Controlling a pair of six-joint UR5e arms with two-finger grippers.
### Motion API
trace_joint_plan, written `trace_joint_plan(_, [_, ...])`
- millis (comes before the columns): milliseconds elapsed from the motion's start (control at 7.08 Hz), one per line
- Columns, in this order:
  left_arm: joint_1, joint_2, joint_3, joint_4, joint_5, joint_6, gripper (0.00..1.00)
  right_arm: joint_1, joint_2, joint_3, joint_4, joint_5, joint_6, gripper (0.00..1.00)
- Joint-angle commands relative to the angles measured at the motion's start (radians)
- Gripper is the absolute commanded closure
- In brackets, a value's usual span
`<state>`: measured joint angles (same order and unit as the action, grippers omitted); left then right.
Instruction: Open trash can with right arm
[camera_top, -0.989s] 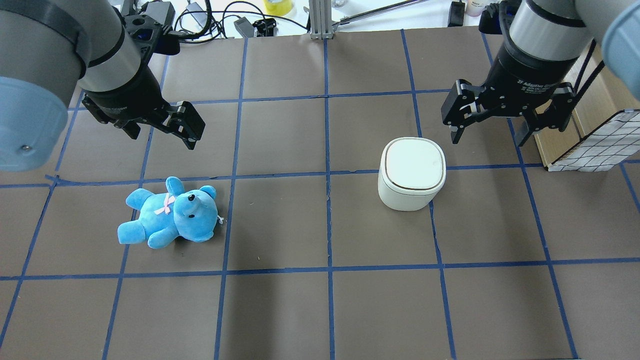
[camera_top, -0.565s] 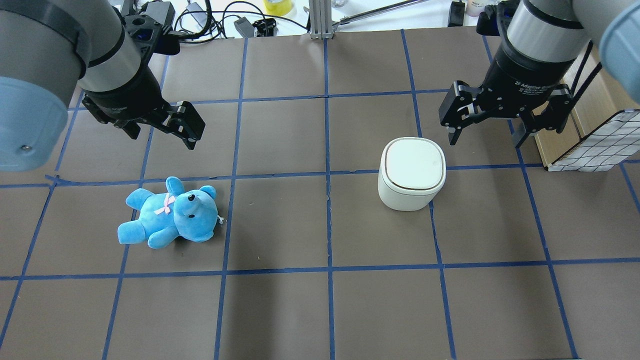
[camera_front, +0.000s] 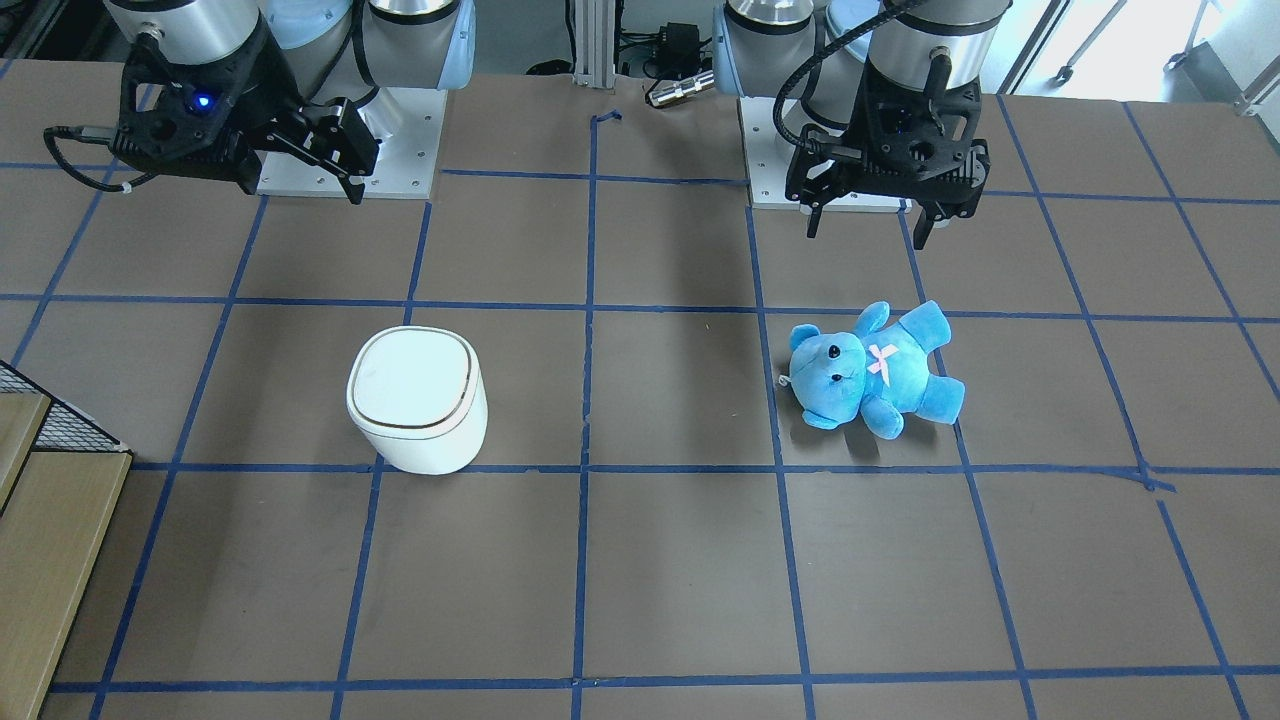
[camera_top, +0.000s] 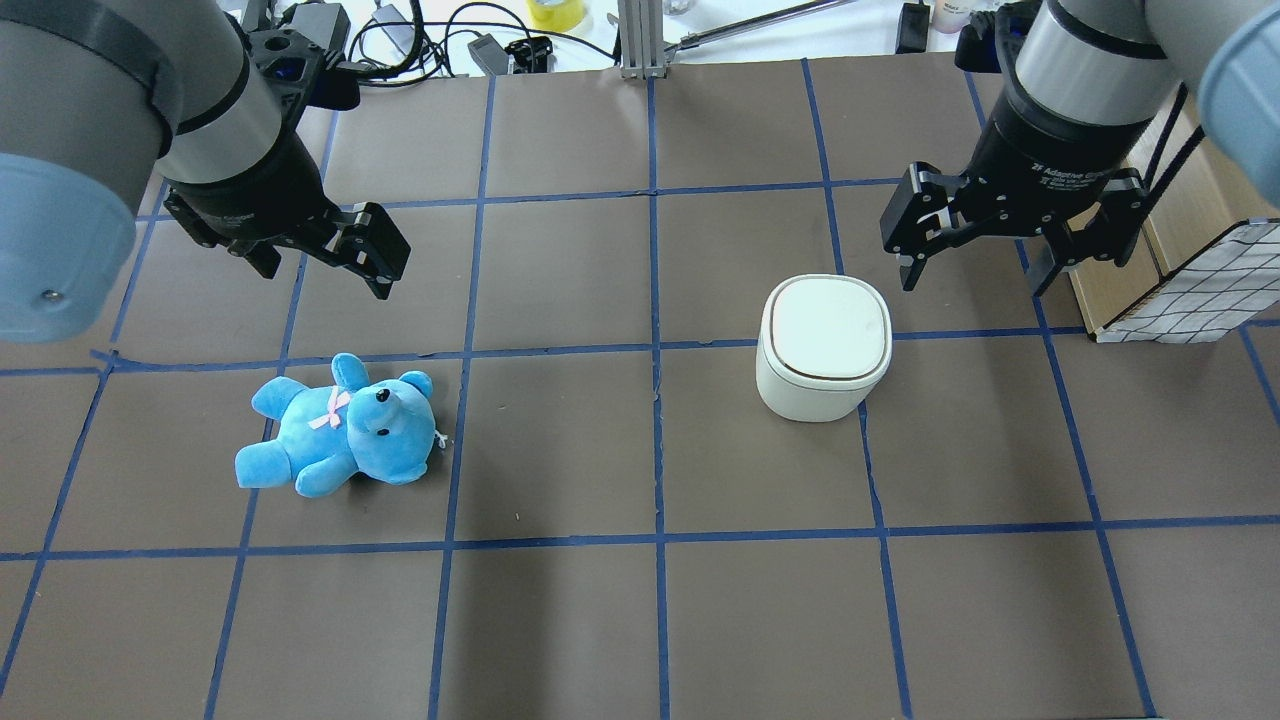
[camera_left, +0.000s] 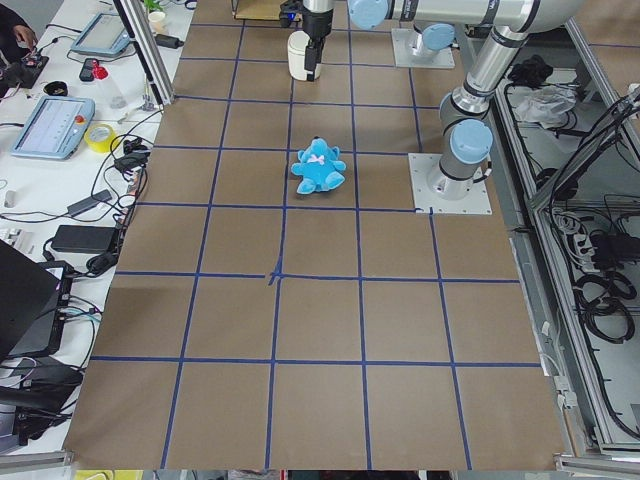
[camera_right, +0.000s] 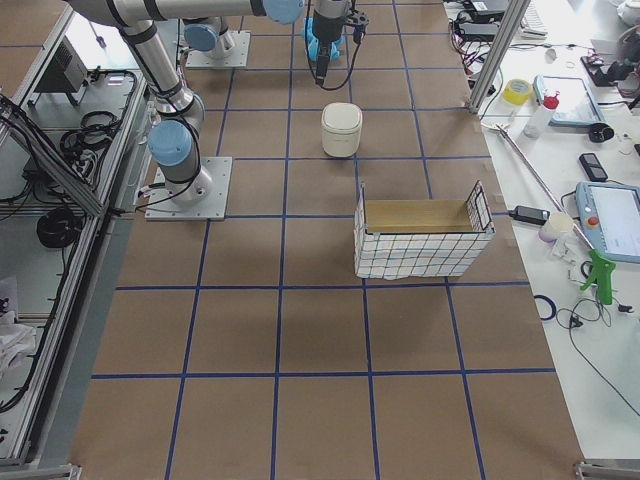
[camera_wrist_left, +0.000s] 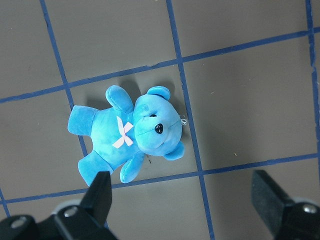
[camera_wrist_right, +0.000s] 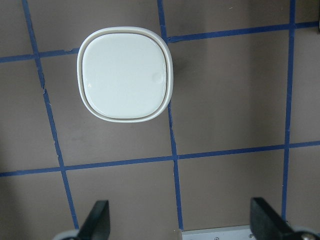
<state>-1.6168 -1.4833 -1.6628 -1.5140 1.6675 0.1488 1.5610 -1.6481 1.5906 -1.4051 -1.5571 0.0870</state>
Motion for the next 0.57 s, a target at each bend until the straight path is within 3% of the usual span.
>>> trace_joint_plan(0, [0.000, 0.000, 0.000, 0.000, 0.000, 0.000, 0.00, 0.001, -0.001, 0.002, 0.000, -0.003, -0.001, 0.00])
trace_joint_plan(424, [0.000, 0.000, 0.000, 0.000, 0.000, 0.000, 0.00, -0.001, 0.001, 0.000, -0.006, 0.002, -0.001, 0.00])
